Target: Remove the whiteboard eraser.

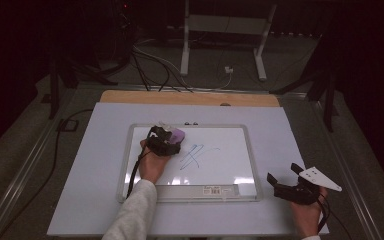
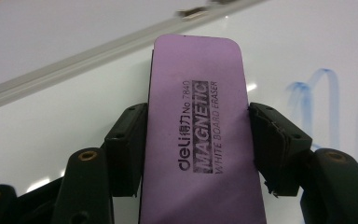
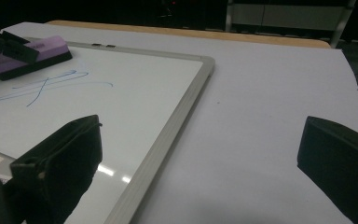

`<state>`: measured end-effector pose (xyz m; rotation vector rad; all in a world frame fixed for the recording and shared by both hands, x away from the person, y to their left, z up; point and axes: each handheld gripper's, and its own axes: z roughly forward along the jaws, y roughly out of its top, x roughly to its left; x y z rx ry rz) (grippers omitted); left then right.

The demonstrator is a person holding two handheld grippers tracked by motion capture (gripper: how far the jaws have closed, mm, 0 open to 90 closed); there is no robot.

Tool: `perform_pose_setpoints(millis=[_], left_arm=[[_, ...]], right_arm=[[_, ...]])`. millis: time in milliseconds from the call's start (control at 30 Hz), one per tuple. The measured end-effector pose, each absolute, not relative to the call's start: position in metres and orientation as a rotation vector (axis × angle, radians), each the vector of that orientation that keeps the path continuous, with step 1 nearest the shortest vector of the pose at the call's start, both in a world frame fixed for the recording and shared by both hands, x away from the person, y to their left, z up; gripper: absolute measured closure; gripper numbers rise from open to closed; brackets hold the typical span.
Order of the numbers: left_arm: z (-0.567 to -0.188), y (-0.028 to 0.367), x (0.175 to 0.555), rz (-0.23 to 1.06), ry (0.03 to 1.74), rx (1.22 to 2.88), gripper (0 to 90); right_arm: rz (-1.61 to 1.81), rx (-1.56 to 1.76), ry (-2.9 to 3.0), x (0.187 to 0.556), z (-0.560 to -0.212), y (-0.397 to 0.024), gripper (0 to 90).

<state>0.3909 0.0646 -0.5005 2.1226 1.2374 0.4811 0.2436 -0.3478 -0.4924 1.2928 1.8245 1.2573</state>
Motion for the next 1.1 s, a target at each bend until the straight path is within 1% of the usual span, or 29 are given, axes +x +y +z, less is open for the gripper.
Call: perform_pose_setpoints(millis=[200,367,467,533,700,767,900,1100], left_arm=[[-0.500,0.041,0.372,0.448,1.131,2.172,41.9],[-0.501,0.039,0.362,0.405,1.094,2.169,41.9],[-0.501,0.044,0.363,0.388,1.105,2.165,41.9],[-0.500,0.047,0.366,0.415,1.117,2.170,41.9],[-0.499,0.067,0.375,0.454,1.209,2.143,41.9],[-0.499,0.073,0.377,0.449,1.240,2.127,41.8],[-0.499,0.072,0.371,0.463,1.235,2.132,41.8],[-0.500,0.068,0.358,0.429,1.191,2.137,41.8]], right_arm=[[1.256,1.291,1.827,0.244,-0.493,-0.347,0.3],[1.257,1.293,1.824,0.243,-0.492,-0.348,0.3],[1.259,1.297,1.820,0.243,-0.492,-0.348,0.3],[1.258,1.295,1.822,0.243,-0.492,-0.348,0.3],[1.258,1.298,1.818,0.243,-0.492,-0.349,0.3],[1.257,1.294,1.818,0.243,-0.492,-0.349,0.3],[1.258,1.300,1.817,0.243,-0.492,-0.349,0.3],[1.255,1.292,1.824,0.243,-0.492,-0.347,0.3]])
